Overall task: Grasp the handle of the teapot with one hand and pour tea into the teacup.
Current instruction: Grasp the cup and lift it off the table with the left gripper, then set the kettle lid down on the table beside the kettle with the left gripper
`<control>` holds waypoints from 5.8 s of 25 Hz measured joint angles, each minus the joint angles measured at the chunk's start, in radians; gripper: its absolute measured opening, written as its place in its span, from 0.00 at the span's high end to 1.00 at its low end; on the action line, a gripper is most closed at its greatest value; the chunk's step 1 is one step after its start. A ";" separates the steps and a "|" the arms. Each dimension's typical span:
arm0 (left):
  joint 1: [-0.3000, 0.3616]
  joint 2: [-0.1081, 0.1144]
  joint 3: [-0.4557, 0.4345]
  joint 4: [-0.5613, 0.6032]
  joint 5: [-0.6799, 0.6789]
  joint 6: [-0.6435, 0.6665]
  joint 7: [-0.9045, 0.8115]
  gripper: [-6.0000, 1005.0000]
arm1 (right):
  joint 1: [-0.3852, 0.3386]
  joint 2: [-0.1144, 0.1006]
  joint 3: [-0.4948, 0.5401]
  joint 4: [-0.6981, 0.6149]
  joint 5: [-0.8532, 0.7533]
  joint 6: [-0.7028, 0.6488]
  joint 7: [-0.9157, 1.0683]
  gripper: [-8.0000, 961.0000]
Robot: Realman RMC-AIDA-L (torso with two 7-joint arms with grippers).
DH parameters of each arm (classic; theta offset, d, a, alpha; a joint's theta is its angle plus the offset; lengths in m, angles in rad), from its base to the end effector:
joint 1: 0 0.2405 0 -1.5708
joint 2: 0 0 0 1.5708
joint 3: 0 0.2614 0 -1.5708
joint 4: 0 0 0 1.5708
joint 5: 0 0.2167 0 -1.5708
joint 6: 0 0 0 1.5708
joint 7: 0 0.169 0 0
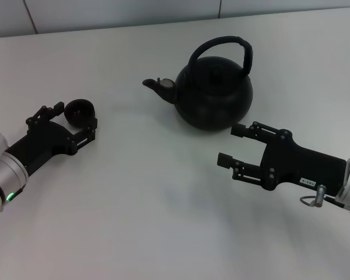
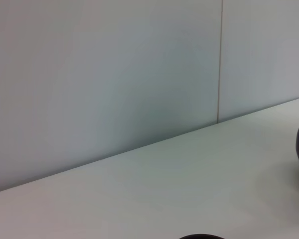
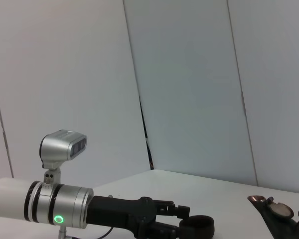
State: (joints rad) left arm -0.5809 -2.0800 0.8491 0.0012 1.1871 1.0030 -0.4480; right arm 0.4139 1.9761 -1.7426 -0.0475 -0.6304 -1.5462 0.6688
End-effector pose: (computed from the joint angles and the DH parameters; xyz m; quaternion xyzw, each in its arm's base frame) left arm -0.3193 0.3622 -0.0925 -0.8667 -0.2116 -0.2001 0.4049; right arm 0.3043 0.2731 -0.0602 -0.8927 0.1751 0.3517 0.2208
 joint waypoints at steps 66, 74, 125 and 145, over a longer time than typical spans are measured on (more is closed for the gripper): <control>-0.008 0.000 0.007 0.003 0.000 -0.020 0.000 0.16 | 0.003 -0.002 0.000 0.000 0.003 0.000 0.000 0.23; -0.020 0.000 0.008 0.001 0.000 -0.025 0.000 0.16 | 0.003 -0.002 0.002 0.000 0.003 0.000 0.000 0.23; -0.063 0.000 0.010 -0.022 0.238 0.148 -0.077 0.32 | -0.003 0.007 0.005 -0.003 0.006 0.003 0.000 0.23; -0.062 0.000 0.010 -0.026 0.240 0.144 -0.077 0.32 | 0.003 0.010 0.005 -0.011 0.001 0.015 0.000 0.23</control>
State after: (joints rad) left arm -0.6425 -2.0801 0.8590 -0.0244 1.4267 1.1469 -0.5247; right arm 0.4165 1.9866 -1.7380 -0.0582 -0.6291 -1.5308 0.6688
